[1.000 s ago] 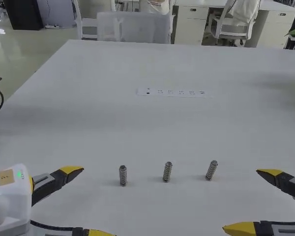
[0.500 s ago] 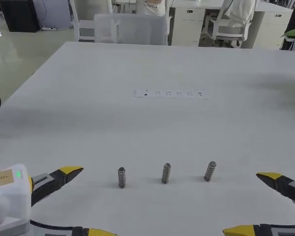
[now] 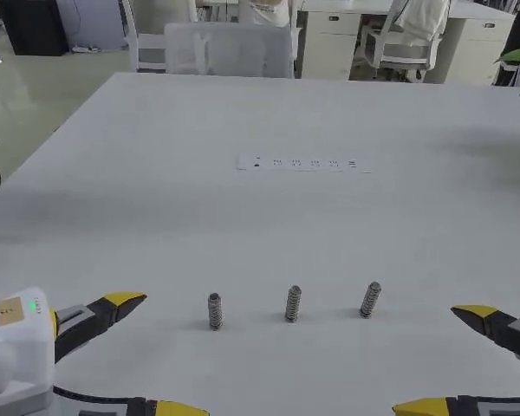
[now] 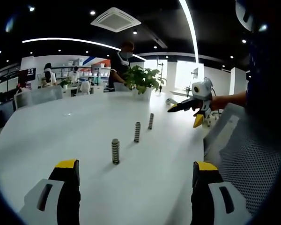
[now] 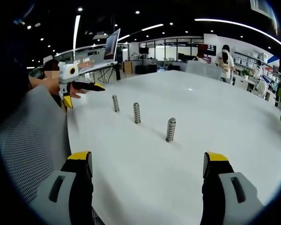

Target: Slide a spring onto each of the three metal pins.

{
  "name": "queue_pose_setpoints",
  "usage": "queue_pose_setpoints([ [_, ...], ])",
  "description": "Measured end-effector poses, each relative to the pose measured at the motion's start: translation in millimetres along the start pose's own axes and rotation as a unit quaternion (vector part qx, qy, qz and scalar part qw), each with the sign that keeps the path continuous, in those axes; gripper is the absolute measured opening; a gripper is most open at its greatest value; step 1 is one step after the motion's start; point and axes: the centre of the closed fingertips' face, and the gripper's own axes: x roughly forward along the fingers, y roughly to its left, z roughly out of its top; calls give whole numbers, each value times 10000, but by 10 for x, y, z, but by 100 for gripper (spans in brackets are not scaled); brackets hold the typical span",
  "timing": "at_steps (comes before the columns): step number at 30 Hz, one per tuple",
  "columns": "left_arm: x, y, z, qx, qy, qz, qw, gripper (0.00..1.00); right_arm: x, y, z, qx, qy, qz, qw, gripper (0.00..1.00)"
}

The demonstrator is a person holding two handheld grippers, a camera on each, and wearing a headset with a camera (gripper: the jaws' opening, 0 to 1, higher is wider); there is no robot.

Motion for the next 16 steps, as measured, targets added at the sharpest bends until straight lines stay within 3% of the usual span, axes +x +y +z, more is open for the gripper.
queue_pose_setpoints([
  [16,11,36,-39,-58,5,21,10000,98,28,-6,-8,-6,44,20,10000,99],
])
